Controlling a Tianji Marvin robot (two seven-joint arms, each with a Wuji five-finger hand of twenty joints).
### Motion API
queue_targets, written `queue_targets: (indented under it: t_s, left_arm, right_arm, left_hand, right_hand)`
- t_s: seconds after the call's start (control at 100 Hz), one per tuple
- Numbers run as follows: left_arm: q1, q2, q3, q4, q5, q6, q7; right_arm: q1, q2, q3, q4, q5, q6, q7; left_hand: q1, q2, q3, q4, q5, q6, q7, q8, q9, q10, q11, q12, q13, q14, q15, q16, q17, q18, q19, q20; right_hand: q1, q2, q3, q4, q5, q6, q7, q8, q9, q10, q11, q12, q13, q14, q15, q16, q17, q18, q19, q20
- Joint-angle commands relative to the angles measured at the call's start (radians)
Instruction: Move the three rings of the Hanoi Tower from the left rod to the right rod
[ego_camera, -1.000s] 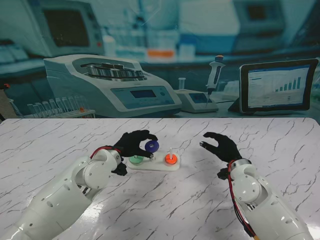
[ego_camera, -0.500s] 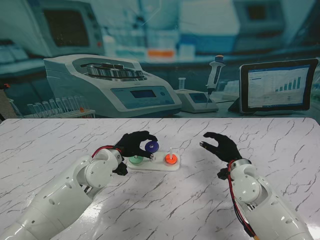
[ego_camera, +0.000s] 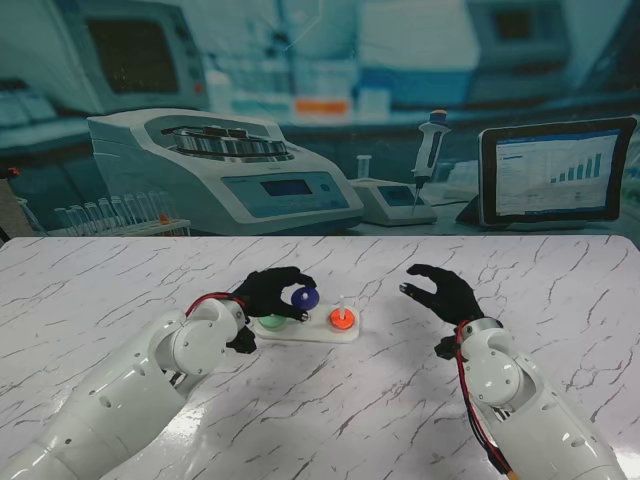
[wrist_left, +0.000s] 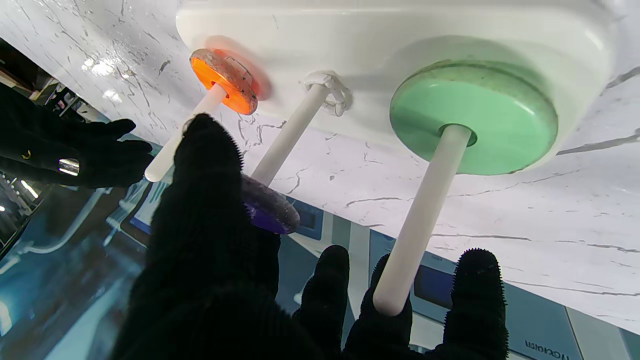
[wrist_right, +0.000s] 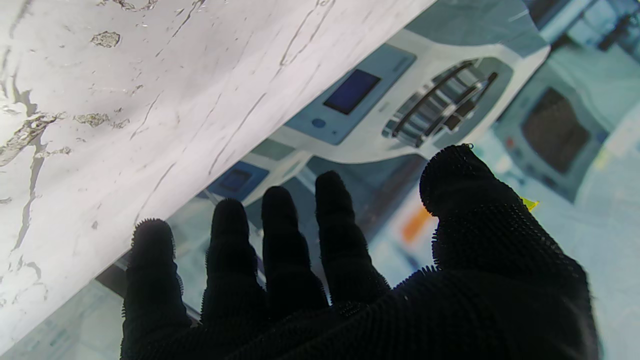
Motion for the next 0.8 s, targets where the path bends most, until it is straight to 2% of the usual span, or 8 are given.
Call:
queue_targets:
  t_s: [0.0,0.12,0.14,0.17,0.24,0.33,0.67,0.79]
  left_arm:
    - [0.0,-0.004,-0.001,0.004,-0.018,-0.031,-0.026]
    - [-0.005,0.005,-0.004,0.004,-0.027,-0.056,-0.064]
    - [-0.007,0.009,-0.005,0.003,-0.03,-0.06,-0.08]
    - [-0.01,0.013,-0.006,0.001,-0.04,-0.064,-0.103]
    - [-0.014,0.018,-0.007,0.0,-0.054,-0.07,-0.129]
    - [-0.018,0.025,-0.009,-0.005,-0.062,-0.071,-0.163]
    - [0.009,0.021,-0.046,-0.029,-0.01,-0.069,-0.106]
    - [0.041,0.021,-0.091,-0.058,0.029,-0.067,-0.073]
  right_arm:
    - [-0.006,-0.008,-0.003,-0.002,0.003,-0.002,-0.003]
    - [-0.005,-0.009,-0.003,-0.001,0.003,-0.002,-0.004]
    - [-0.005,-0.009,-0.003,-0.001,0.003,-0.002,-0.004]
    - [-0.005,-0.009,-0.003,0.0,0.003,-0.002,-0.004]
    - [-0.004,-0.009,-0.004,0.001,0.001,-0.004,-0.008]
    - [-0.003,-0.01,-0.004,0.004,0.0,-0.006,-0.015]
    - [0.005,-0.011,-0.018,0.01,0.002,-0.019,-0.012]
    - [0.018,-0.003,-0.039,0.018,0.007,-0.044,0.026]
  left_hand:
    - [-0.014,0.023,0.046,0.042,0.01,0.013,0.01,-0.04,-0.029,0.004,-0.015,-0.001,0.002,0.0,-0.01,0.002,-0.019,0.022,0.014,0.0]
    - [-0.059,-0.061,0.09,0.048,-0.085,0.124,-0.104,-0.096,-0.08,0.029,-0.029,-0.009,-0.023,0.006,-0.024,-0.005,-0.031,0.025,-0.008,-0.002]
    - [-0.128,-0.099,0.227,0.037,-0.103,0.152,-0.123,-0.078,-0.088,0.034,-0.026,0.002,-0.028,0.006,-0.025,-0.008,-0.03,0.024,-0.013,0.006]
    - [-0.16,-0.113,0.27,0.034,-0.141,0.198,-0.142,-0.078,-0.129,0.051,-0.031,0.005,-0.047,0.007,-0.032,-0.012,-0.036,0.02,-0.025,0.002]
    - [-0.18,-0.12,0.279,0.034,-0.238,0.246,-0.189,-0.095,-0.21,0.082,-0.052,0.0,-0.08,0.015,-0.043,-0.016,-0.044,0.02,-0.041,-0.006]
    - [-0.198,-0.12,0.279,0.032,-0.272,0.287,-0.21,-0.11,-0.255,0.111,-0.061,-0.003,-0.101,0.02,-0.049,-0.021,-0.053,0.022,-0.055,-0.013]
    - [-0.203,-0.098,0.277,0.027,-0.259,0.278,-0.197,-0.114,-0.251,0.1,-0.047,-0.001,-0.088,0.02,-0.035,-0.02,-0.043,0.018,-0.049,-0.01]
    - [-0.193,-0.099,0.268,0.026,-0.23,0.253,-0.183,-0.111,-0.223,0.085,-0.04,0.001,-0.073,0.017,-0.029,-0.018,-0.038,0.016,-0.039,-0.005]
  right_hand:
    - [0.007,0.018,-0.011,0.035,-0.006,0.005,0.005,-0.009,-0.03,-0.007,0.012,-0.005,0.01,-0.001,0.013,0.006,-0.005,0.018,0.009,0.015]
    - [0.009,0.017,-0.011,0.035,-0.006,0.009,0.005,-0.009,-0.03,-0.002,0.01,-0.006,0.009,0.001,0.011,0.006,-0.006,0.019,0.008,0.015]
    - [0.01,0.016,-0.012,0.035,-0.005,0.008,0.005,-0.009,-0.03,-0.002,0.01,-0.006,0.01,0.002,0.012,0.006,-0.006,0.019,0.008,0.015]
    - [0.011,0.016,-0.011,0.035,-0.004,0.006,0.006,-0.009,-0.03,-0.002,0.01,-0.006,0.01,0.002,0.011,0.006,-0.006,0.02,0.008,0.015]
    - [0.014,0.014,-0.011,0.035,0.003,0.002,0.009,-0.007,-0.027,-0.001,0.011,-0.005,0.015,0.003,0.012,0.006,-0.002,0.022,0.009,0.015]
    - [0.018,0.012,-0.012,0.034,0.01,-0.011,0.013,-0.006,-0.024,0.001,0.011,-0.005,0.018,0.004,0.014,0.007,0.001,0.025,0.011,0.015]
    - [0.013,-0.003,-0.016,0.035,0.007,-0.005,0.013,-0.006,-0.018,-0.005,0.017,-0.003,0.025,0.0,0.021,0.009,0.009,0.025,0.017,0.016]
    - [-0.042,-0.064,0.031,0.041,-0.022,-0.002,-0.002,-0.009,-0.028,-0.012,0.011,-0.004,0.018,-0.005,0.014,0.006,-0.004,0.025,0.013,0.012]
